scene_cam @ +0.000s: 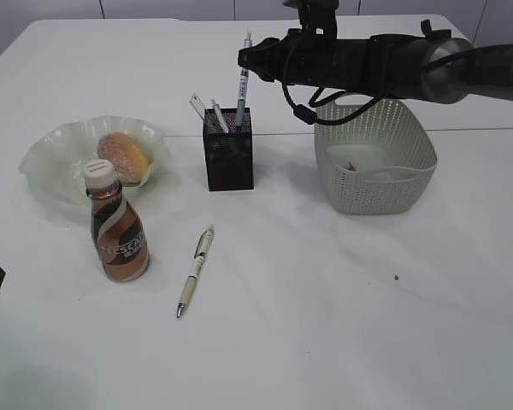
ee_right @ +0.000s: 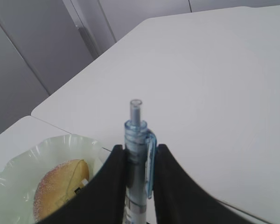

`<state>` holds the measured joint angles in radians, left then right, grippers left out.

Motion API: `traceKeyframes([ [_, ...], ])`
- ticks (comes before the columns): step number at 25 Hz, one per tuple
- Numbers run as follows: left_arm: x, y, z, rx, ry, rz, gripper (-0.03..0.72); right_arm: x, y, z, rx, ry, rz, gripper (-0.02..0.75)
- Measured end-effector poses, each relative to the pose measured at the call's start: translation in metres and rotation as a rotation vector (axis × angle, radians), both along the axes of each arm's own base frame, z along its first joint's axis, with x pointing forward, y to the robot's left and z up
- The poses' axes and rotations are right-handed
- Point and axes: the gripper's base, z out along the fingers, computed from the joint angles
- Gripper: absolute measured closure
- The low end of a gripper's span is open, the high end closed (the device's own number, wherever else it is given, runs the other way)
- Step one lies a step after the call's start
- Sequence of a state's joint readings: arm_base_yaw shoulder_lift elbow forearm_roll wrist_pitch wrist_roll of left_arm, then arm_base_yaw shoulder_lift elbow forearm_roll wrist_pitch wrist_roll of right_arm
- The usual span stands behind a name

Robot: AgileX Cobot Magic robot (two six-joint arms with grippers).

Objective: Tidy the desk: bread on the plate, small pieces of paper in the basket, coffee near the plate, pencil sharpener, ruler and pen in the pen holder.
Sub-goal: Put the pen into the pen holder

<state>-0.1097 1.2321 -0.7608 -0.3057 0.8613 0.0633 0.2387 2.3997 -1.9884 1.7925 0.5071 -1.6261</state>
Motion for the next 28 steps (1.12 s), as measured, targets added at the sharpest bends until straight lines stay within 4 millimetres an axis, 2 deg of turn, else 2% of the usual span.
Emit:
traceKeyframes([
  [6, 0.000, 0.000, 0.000, 0.000, -0.003, 0.001, 0.218, 0.000, 0.000, -0.001, -0.033, -0.031, 0.013, 0.589],
  [12, 0.000, 0.000, 0.000, 0.000, -0.004, 0.001, 0.218, 0.000, 0.001, 0.000, -0.042, -0.045, 0.021, 0.420],
  [19, 0.000, 0.000, 0.000, 0.000, -0.004, 0.001, 0.218, -0.003, 0.001, 0.002, -0.032, 0.027, 0.021, 0.391],
  [24, 0.000, 0.000, 0.000, 0.000, -0.004, 0.001, 0.218, -0.017, -0.003, 0.027, -0.112, 0.154, 0.032, 0.391],
  [28, 0.000, 0.000, 0.000, 0.000, -0.004, 0.001, 0.218, -0.038, -0.008, 0.050, -0.191, 0.311, 0.071, 0.391],
])
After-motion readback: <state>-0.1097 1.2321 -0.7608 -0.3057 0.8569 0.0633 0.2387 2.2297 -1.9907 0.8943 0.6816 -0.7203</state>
